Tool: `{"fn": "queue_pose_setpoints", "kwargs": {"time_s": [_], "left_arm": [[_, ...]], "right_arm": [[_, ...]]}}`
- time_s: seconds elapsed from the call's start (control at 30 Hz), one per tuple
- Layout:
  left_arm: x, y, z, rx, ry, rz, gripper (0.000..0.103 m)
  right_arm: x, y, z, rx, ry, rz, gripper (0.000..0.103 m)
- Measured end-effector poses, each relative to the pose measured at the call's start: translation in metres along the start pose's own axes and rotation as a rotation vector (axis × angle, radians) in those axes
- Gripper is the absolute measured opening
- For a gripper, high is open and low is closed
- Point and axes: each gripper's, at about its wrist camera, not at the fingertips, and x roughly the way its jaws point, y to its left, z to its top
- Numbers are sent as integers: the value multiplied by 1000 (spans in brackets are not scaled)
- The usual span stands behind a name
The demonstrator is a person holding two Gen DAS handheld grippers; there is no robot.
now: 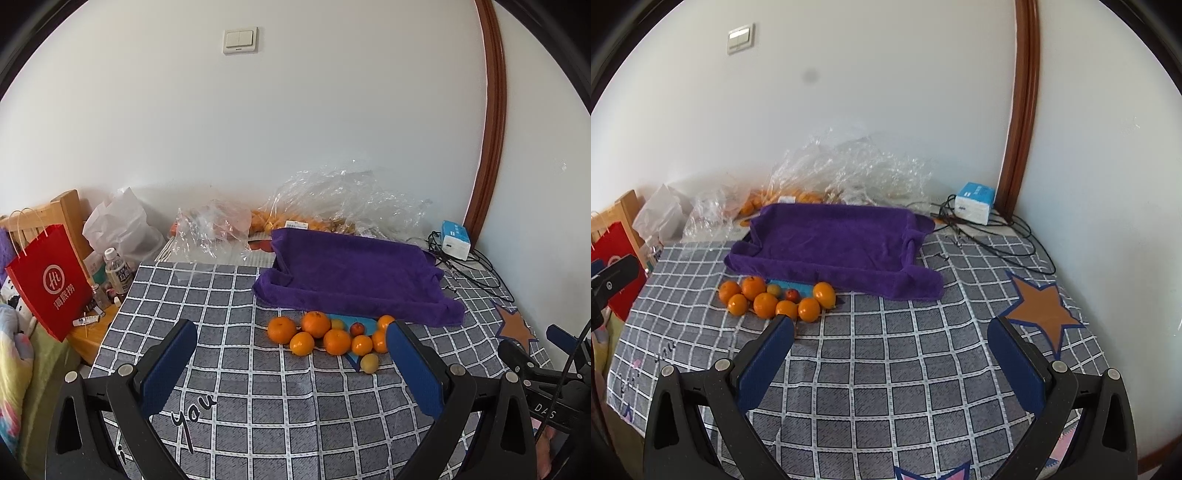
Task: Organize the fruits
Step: 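Grasp a mandarin orange with the left gripper while the right gripper grasps an oval orange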
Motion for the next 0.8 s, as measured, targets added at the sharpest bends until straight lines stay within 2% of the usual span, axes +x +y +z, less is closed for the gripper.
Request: {"fn": "queue_pose_setpoints", "kwargs": {"time_s": [0.23,0.53,0.63,0.8], "left_arm": [[47,6,-12,17,67,25,102],[95,13,-22,40,148,38,102],[110,16,-25,51,182,32,102],[132,27,-34,39,226,37,102]], "right_arm": [[54,13,-8,-22,89,-1,101],[102,31,-13,-45,146,17,101],[116,34,-13,-42,165,37,100],[137,29,-12,-15,176,92,93]]}}
